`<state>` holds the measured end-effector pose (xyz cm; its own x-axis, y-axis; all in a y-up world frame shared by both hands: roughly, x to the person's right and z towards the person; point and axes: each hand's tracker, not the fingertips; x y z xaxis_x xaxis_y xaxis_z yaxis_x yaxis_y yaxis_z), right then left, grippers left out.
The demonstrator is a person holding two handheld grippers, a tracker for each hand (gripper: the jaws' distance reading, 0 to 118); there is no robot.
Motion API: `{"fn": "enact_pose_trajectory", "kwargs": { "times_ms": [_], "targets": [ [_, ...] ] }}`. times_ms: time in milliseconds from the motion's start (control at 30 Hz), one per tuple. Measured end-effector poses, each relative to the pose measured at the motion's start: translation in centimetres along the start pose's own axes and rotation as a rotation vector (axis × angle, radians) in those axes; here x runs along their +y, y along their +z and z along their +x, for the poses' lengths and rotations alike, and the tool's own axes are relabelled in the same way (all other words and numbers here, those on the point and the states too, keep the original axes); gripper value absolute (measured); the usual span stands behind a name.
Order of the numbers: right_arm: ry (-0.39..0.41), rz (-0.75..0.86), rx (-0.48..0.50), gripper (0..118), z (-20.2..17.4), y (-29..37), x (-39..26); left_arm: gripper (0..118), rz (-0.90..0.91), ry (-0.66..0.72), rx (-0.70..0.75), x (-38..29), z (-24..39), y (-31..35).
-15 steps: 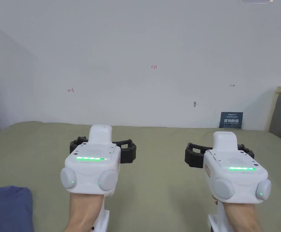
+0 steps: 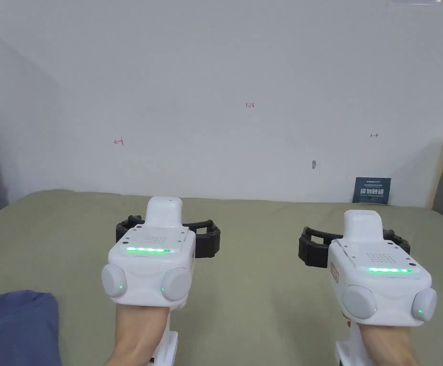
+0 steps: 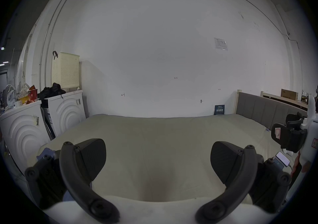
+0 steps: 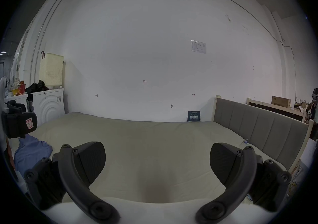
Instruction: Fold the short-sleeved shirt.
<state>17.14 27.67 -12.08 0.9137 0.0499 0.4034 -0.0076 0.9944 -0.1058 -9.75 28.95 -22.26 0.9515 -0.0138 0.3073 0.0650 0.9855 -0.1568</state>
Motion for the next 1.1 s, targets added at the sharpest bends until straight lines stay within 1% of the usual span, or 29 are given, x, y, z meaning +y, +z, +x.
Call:
{"fn": "enact_pose_trajectory", "kwargs": {
  "times_ms": [1100],
  "targets": [
    [0.004, 0.007, -0.011, 118, -0.14, 0.1, 0.22, 118, -0.001, -0.001, 0.001, 0.05, 0.02, 0.16]
  ]
}}
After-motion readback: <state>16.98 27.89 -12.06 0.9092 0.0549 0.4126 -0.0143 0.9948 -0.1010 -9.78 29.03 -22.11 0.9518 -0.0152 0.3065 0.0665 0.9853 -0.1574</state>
